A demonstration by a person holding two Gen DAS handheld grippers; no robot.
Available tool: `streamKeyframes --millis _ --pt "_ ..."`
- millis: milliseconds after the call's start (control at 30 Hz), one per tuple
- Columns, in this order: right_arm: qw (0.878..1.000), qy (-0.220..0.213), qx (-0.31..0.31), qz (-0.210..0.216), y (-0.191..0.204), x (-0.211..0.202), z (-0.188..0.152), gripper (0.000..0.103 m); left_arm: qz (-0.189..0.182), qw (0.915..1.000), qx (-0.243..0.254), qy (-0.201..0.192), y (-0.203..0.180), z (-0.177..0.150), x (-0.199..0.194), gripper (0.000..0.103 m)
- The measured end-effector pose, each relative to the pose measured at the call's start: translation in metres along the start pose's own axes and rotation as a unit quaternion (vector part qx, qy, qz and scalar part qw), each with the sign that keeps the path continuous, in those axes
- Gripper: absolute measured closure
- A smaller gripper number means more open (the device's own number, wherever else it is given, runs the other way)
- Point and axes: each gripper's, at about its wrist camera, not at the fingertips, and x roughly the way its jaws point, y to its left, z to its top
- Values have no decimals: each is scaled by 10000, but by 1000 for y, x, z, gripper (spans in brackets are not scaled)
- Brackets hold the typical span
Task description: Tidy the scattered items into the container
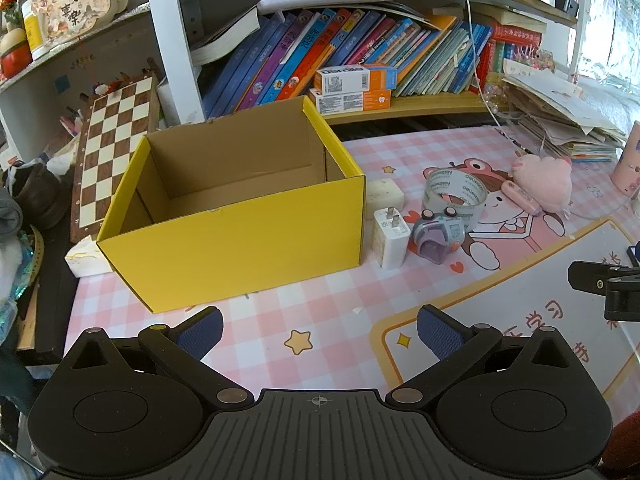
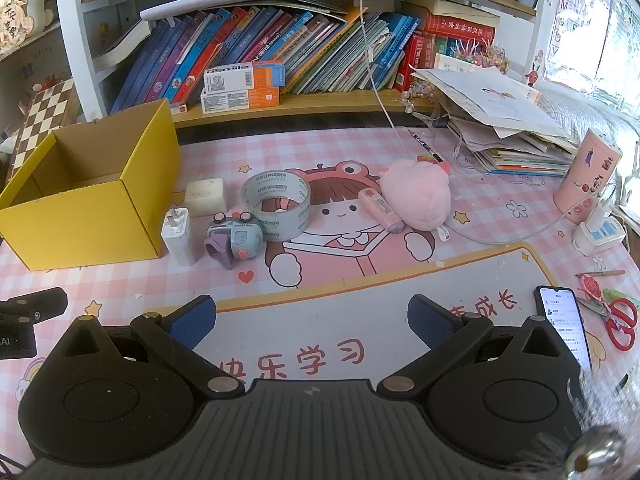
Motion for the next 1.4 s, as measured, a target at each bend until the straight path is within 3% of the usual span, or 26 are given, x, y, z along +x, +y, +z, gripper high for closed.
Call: streamKeyframes --millis 1400 --pt "9999 93 -67 53 4 6 0 0 -154 9998 -57 90 2 1 4 0"
